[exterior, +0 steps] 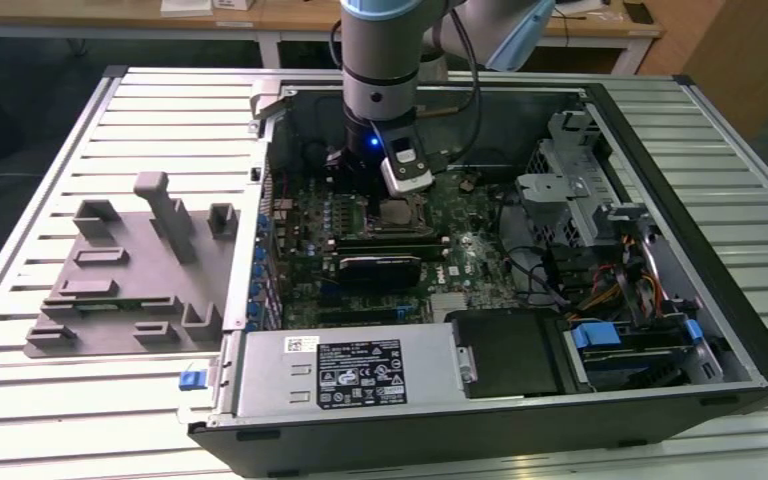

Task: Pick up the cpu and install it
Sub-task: 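Close the cpu cover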

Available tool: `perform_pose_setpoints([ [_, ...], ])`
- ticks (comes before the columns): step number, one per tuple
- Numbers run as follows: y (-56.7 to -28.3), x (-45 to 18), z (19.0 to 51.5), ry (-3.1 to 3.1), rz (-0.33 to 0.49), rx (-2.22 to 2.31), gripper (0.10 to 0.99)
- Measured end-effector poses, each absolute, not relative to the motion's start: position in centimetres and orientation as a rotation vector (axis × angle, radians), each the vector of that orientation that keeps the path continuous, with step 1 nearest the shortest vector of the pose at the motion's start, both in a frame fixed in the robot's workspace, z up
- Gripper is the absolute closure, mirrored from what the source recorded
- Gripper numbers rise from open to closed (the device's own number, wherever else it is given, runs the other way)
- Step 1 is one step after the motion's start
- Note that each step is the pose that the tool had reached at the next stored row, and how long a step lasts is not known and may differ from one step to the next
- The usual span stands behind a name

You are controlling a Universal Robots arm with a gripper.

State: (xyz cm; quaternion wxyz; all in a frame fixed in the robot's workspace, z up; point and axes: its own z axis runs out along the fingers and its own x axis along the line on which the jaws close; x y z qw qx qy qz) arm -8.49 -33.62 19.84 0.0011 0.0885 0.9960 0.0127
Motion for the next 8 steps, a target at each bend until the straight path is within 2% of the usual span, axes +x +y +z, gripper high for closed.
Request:
perform_pose_setpoints([
  [8, -33.62, -8.76, 19.82, 3.127, 0.040, 0.278, 0.980],
])
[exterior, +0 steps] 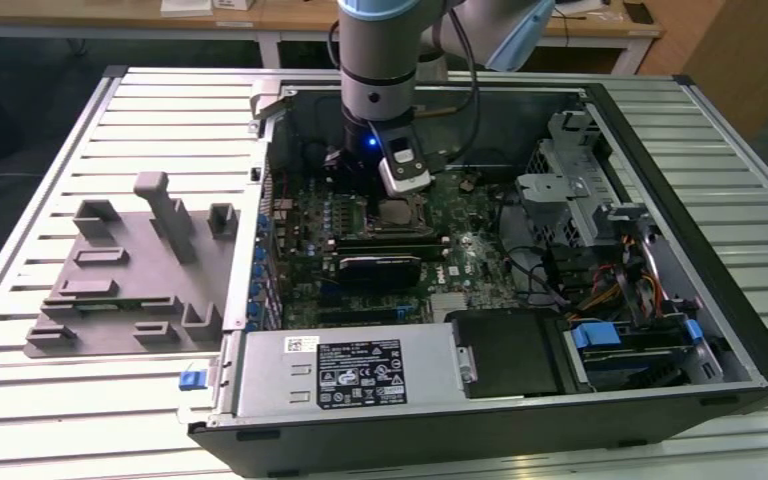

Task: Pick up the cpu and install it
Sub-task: 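Close the cpu cover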

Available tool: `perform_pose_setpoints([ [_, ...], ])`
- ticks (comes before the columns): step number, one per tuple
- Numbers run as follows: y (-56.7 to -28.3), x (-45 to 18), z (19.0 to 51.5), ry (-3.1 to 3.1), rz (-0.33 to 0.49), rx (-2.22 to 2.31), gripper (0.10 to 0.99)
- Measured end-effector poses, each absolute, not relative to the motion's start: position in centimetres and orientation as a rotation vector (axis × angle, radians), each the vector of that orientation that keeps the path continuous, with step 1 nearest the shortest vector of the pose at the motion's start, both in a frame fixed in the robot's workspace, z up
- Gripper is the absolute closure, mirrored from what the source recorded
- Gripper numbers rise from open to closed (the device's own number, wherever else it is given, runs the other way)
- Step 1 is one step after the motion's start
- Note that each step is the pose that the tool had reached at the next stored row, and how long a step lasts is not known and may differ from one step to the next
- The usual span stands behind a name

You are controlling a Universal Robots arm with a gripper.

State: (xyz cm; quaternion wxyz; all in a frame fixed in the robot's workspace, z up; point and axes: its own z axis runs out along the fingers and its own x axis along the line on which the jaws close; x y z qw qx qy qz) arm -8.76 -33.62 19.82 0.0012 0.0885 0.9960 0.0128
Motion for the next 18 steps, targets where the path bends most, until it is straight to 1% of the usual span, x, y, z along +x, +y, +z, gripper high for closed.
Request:
perform_pose_setpoints([
  [6, -33.6, -8.9, 20.1, 3.126, 0.040, 0.278, 0.980],
  [15, -33.6, -8.8, 22.0, 3.121, 0.041, 0.277, 0.980],
  [18, -33.6, -8.8, 22.2, 3.121, 0.041, 0.277, 0.980],
])
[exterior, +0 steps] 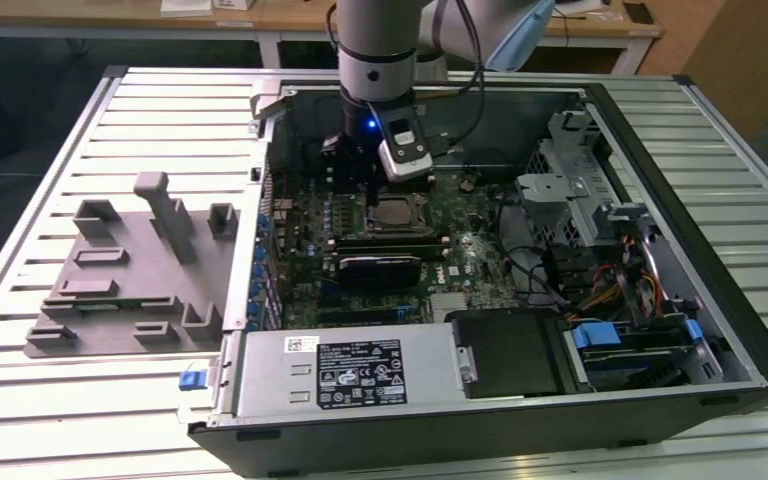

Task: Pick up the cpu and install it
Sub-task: 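Close the cpu cover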

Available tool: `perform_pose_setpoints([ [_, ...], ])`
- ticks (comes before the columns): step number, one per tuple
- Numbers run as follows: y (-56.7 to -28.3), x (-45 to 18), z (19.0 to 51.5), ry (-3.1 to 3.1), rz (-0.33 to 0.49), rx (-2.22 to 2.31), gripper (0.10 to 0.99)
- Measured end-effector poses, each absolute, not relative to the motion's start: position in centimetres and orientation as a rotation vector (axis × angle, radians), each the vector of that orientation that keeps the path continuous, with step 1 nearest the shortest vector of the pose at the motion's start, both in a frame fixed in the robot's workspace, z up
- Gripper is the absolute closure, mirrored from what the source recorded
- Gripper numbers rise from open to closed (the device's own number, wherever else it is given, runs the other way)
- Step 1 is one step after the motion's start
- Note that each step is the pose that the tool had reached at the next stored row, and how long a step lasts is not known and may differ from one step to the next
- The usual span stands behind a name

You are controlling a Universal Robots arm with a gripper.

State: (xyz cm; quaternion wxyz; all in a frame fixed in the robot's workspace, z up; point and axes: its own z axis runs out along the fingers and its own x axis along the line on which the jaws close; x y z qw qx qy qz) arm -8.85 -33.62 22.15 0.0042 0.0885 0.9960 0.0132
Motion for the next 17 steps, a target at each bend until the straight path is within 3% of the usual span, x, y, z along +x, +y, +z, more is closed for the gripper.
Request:
perform_pose_setpoints([
  [17, -33.6, -5.8, 23.2, 3.121, 0.041, 0.277, 0.980],
])
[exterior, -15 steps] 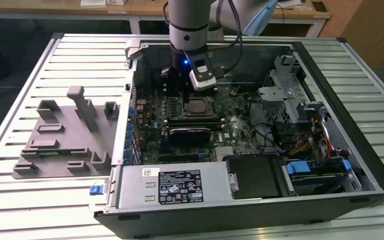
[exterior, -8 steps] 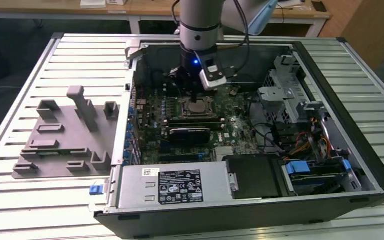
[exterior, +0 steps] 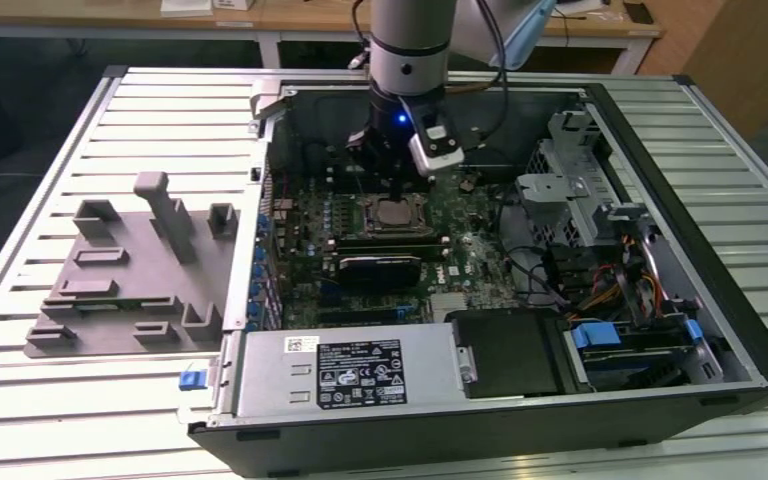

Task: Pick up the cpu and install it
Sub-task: 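Close the cpu cover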

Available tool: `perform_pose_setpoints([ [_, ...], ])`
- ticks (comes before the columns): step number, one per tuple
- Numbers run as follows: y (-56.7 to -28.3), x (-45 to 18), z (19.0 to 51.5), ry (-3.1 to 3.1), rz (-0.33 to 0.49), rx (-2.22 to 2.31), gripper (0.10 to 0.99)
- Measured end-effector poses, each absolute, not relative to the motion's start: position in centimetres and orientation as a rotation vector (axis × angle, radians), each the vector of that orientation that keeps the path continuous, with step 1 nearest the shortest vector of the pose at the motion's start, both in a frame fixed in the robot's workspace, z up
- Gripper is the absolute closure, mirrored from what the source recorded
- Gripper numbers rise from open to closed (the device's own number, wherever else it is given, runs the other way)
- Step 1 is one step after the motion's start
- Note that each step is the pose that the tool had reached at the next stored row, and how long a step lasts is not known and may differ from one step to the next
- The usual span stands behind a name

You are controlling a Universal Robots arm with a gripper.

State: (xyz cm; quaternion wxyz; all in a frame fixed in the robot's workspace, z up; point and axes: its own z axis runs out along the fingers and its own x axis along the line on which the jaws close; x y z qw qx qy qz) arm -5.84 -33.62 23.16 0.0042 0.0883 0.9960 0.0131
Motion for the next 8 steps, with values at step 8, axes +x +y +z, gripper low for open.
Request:
perform_pose_setpoints([
  [8, -33.62, -5.84, 23.65, 3.121, 0.041, 0.276, 0.980],
])
